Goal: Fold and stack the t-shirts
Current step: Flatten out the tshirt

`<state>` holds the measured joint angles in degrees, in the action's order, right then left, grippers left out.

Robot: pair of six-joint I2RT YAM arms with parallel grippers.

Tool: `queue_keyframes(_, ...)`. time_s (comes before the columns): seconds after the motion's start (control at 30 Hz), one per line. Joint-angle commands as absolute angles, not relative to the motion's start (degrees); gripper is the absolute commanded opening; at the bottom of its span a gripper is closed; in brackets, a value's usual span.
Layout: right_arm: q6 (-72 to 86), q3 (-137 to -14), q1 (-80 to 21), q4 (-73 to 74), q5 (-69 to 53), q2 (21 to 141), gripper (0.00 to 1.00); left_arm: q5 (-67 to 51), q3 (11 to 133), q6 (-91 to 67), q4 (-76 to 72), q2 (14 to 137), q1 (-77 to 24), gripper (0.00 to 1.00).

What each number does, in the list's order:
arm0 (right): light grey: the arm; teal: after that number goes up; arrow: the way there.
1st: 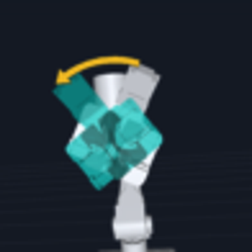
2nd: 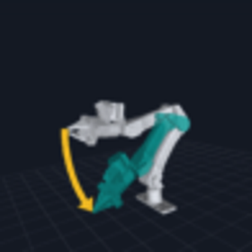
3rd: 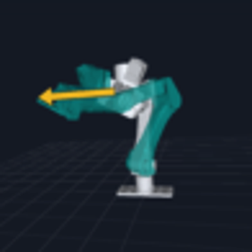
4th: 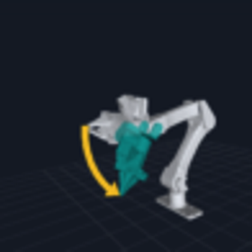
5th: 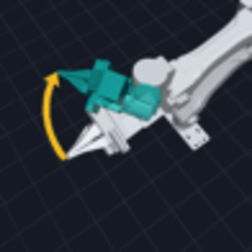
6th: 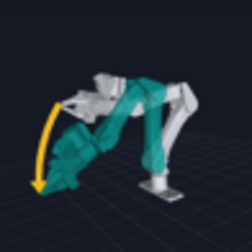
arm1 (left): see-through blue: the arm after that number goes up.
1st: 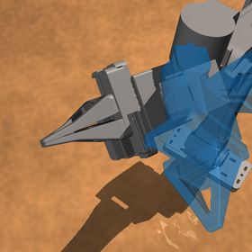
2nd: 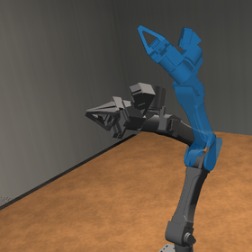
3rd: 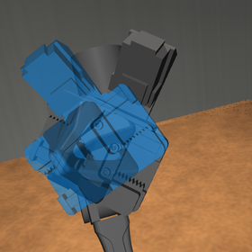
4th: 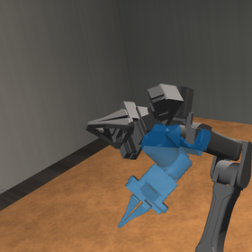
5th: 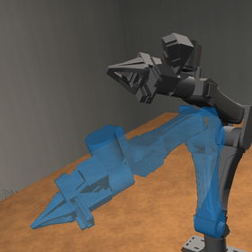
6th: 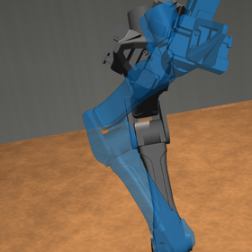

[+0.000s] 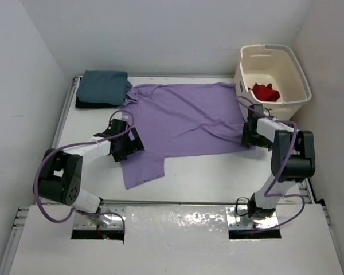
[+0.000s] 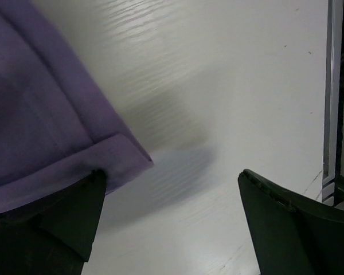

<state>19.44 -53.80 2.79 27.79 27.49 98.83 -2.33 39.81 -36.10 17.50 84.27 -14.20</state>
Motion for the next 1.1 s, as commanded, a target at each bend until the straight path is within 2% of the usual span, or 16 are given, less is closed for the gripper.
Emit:
queue_keyframes(0.0, 19.9, -55.5, 6.7, 28.0, 26.6, 97.8, 0.94, 1.8, 38.8, -35.2, 18.4, 87.3, -14.4, 0.97)
queue_keyframes(0.07, 17.5, -54.5, 6.8, 26.5, 20.4, 95.1, 0.95, 1.8, 39.5, -34.9, 19.2, 86.7, -14.4, 0.97)
queue_keyframes(0.13, 15.4, -52.6, 6.7, 24.3, 8.1, 91.2, 0.98, 1.7, 40.6, -34.7, 19.9, 85.2, -14.4, 0.97)
queue_keyframes(0.23, 17.7, -49.3, 6.7, 23.1, 0.9, 87.4, 0.98, 1.4, 42.4, -34.9, 22.8, 82.5, -14.5, 0.97)
queue_keyframes(0.43, 22.5, -44.2, 6.7, 20.9, 0.3, 83.7, 0.91, 5.7, 47.0, -37.5, 34.0, 73.9, -14.5, 0.99)
queue_keyframes(0.47, 23.0, -43.9, 6.7, 21.0, 0.3, 83.7, 0.85, 7.7, 47.2, -38.7, 35.8, 72.9, -14.5, 1.0)
queue_keyframes(0.53, 24.1, -42.8, 6.8, 20.9, 0.8, 83.8, 0.82, 8.7, 46.7, -40.2, 40.0, 70.6, -14.4, 1.0)
queue_keyframes(0.93, 27.1, -39.5, 7.8, 14.4, 3.9, 87.7, 0.71, 0.5, 28.7, -48.3, 42.1, 64.3, -14.4, 0.99)
queue_keyframes(1.03, 28.0, -37.9, 7.8, 12.7, 3.8, 88.5, 0.66, -2.5, 25.1, -48.4, 39.8, 64.0, -14.4, 0.95)
queue_keyframes(1.07, 28.3, -37.4, 7.8, 11.0, 4.0, 88.4, 0.65, -4.6, 24.4, -48.4, 38.6, 64.0, -14.5, 0.91)
